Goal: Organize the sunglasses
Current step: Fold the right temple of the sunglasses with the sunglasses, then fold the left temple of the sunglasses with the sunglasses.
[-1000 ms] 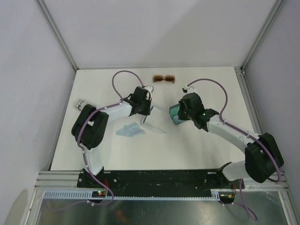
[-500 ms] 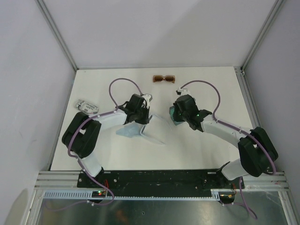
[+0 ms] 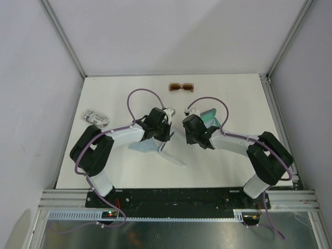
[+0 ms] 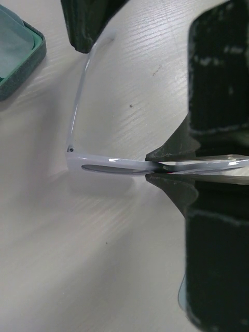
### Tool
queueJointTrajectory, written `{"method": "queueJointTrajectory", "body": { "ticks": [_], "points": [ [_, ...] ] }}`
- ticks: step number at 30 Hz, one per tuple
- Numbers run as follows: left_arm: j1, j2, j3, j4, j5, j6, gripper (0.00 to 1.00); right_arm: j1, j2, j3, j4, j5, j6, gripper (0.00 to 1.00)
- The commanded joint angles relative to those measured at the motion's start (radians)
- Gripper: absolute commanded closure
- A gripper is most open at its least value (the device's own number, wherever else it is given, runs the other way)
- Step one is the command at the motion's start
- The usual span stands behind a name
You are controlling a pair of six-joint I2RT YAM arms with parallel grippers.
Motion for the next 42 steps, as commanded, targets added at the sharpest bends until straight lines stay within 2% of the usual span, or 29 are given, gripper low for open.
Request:
{"method": "queueJointTrajectory", "body": {
  "ticks": [1, 8, 22, 33, 42],
  "points": [
    [-0.008, -0.034, 0.006, 0.006, 0.004, 0.017, 0.87, 0.050, 0.027, 0.019, -0.017, 0.099, 0.000, 1.00],
    [-0.015, -0.019, 0.011, 0.008, 0.001, -0.001, 0.88, 0.109, 0.053, 0.018, 0.011, 0.075, 0.040, 1.00],
    [-0.035, -0.006, 0.037, 0.025, 0.027, -0.081, 0.82, 0.089, 0.072, 0.018, 0.193, -0.102, 0.069, 1.00],
    [-0.030, -0.043, 0.019, 0.047, 0.052, -0.119, 0.64, 0.028, 0.051, 0.005, 0.233, -0.181, 0.070, 1.00],
    [-0.024, -0.048, 0.008, 0.047, 0.055, -0.113, 0.53, -0.034, -0.071, -0.072, 0.205, -0.199, 0.062, 1.00]
  ]
}}
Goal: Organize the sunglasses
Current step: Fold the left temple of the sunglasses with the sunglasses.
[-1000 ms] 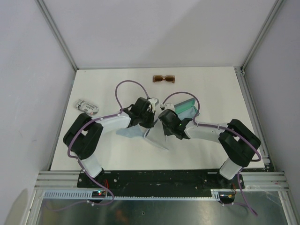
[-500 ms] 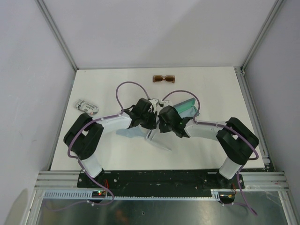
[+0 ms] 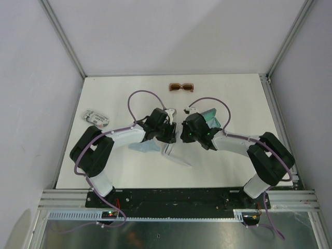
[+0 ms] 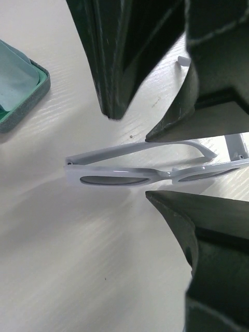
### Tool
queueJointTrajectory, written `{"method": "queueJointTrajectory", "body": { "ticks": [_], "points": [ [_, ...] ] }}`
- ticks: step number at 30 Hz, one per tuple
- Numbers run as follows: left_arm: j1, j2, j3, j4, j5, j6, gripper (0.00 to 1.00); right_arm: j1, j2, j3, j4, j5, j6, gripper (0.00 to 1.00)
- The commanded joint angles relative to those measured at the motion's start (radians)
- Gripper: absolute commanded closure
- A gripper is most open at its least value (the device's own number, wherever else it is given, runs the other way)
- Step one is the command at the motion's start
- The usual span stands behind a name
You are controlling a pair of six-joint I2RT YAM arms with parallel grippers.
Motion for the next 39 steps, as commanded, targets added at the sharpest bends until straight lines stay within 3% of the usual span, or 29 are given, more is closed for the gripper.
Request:
{"method": "queueJointTrajectory", "body": {
  "ticks": [1, 4, 10, 17, 26, 39],
  "points": [
    [0.003, -0.042, 0.006, 0.031, 0.010, -0.006, 0.52, -0.027, -0.119, -0.043, 0.001, -0.002, -0.004, 0.99],
    [0.004, -0.043, 0.003, 0.030, -0.001, -0.005, 0.51, -0.026, -0.180, -0.086, -0.032, 0.021, -0.018, 0.96],
    [0.007, -0.061, -0.011, 0.030, -0.012, -0.005, 0.63, 0.079, -0.307, -0.127, -0.168, 0.121, -0.023, 1.00],
    [0.019, -0.090, -0.039, 0.029, -0.006, -0.003, 0.66, 0.208, -0.409, -0.198, -0.234, 0.156, 0.098, 1.00],
    [0.021, -0.055, -0.045, 0.028, -0.029, 0.006, 0.72, 0.329, -0.342, -0.207, -0.193, 0.174, 0.187, 1.00],
    [0.021, -0.037, -0.039, 0.025, -0.027, 0.030, 0.89, 0.375, -0.244, -0.210, -0.153, 0.183, 0.249, 1.00]
  ]
}}
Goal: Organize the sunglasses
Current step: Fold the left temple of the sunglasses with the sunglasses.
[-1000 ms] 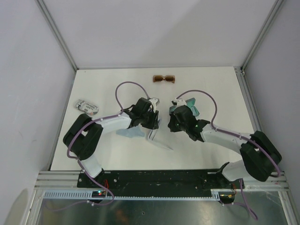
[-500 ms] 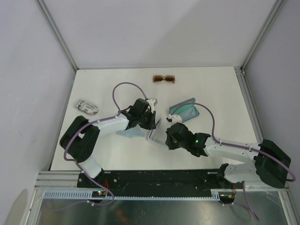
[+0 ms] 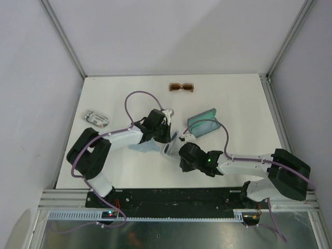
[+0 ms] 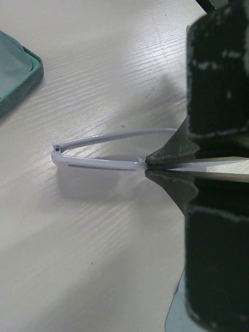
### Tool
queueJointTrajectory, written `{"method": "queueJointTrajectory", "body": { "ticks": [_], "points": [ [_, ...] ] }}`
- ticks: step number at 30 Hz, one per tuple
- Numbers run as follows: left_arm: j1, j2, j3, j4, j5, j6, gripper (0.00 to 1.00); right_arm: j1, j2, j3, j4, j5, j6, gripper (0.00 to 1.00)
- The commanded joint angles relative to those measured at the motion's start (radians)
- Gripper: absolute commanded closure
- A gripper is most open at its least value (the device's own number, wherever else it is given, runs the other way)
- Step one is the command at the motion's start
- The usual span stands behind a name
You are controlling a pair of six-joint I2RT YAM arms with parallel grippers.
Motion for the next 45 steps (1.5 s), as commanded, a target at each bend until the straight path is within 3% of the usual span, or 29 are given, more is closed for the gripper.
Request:
{"method": "queueJointTrajectory", "body": {
  "ticks": [1, 8, 17, 28, 38, 45],
  "points": [
    [0.006, 0.004, 0.005, 0.018, -0.005, 0.029, 0.90, 0.006, 0.029, -0.001, 0.045, 0.032, 0.036, 1.00],
    [0.001, 0.010, 0.007, 0.013, 0.004, 0.054, 0.92, -0.080, 0.061, -0.001, 0.069, 0.013, 0.010, 1.00],
    [-0.035, 0.016, 0.030, 0.011, 0.026, 0.073, 0.92, -0.306, 0.147, 0.032, 0.200, -0.165, -0.072, 1.00],
    [-0.089, 0.023, 0.058, 0.012, 0.056, 0.056, 0.92, -0.387, 0.352, 0.210, 0.251, -0.258, -0.106, 1.00],
    [-0.089, -0.005, 0.052, 0.013, 0.030, 0.034, 0.79, -0.402, 0.290, 0.217, 0.139, -0.218, -0.143, 1.00],
    [-0.079, 0.020, 0.058, 0.011, 0.038, 0.007, 0.82, -0.404, 0.189, 0.173, 0.084, -0.187, -0.140, 0.89]
  ]
}}
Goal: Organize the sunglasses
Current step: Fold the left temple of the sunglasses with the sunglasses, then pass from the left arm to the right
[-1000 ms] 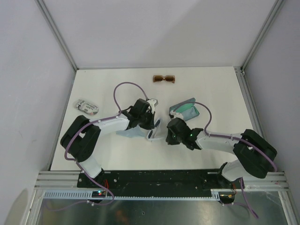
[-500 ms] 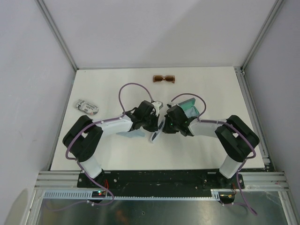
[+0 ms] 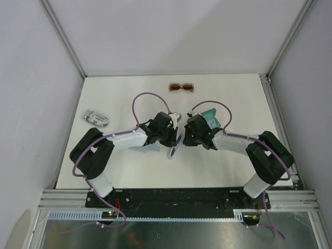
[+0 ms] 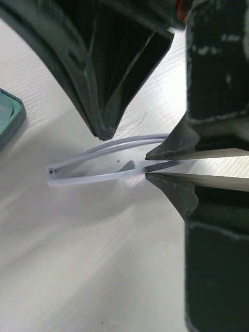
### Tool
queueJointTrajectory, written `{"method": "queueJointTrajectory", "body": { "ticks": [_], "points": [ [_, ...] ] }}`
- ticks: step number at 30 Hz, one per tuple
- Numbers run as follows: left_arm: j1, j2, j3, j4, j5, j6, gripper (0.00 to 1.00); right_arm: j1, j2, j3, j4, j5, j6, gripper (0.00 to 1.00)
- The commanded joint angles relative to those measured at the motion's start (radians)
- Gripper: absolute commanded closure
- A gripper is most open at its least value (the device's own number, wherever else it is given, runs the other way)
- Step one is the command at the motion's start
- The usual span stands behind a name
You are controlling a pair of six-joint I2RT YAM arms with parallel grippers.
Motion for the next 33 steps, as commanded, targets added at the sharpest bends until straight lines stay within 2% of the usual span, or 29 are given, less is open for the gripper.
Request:
{"method": "queueJointTrajectory", "body": {
  "ticks": [1, 4, 8, 15, 27, 33],
  "points": [
    [0.004, 0.004, 0.036, 0.012, 0.017, -0.025, 0.83, -0.006, -0.104, -0.023, -0.026, 0.022, 0.000, 0.88],
    [0.005, 0.013, 0.033, 0.012, 0.009, -0.036, 0.88, -0.040, -0.171, -0.079, 0.003, -0.054, 0.056, 0.84],
    [0.007, 0.019, 0.029, 0.013, -0.007, -0.053, 0.95, -0.063, -0.257, -0.194, 0.131, -0.118, 0.154, 0.69],
    [0.006, 0.027, 0.023, 0.031, 0.000, -0.090, 0.98, -0.031, -0.268, -0.259, 0.247, -0.118, 0.270, 0.60],
    [0.007, 0.009, 0.001, 0.051, 0.021, -0.102, 0.99, -0.016, -0.140, -0.259, 0.405, -0.150, 0.355, 0.59],
    [0.007, 0.007, -0.003, 0.057, 0.029, -0.101, 0.99, -0.023, -0.074, -0.257, 0.459, -0.173, 0.379, 0.62]
  ]
}}
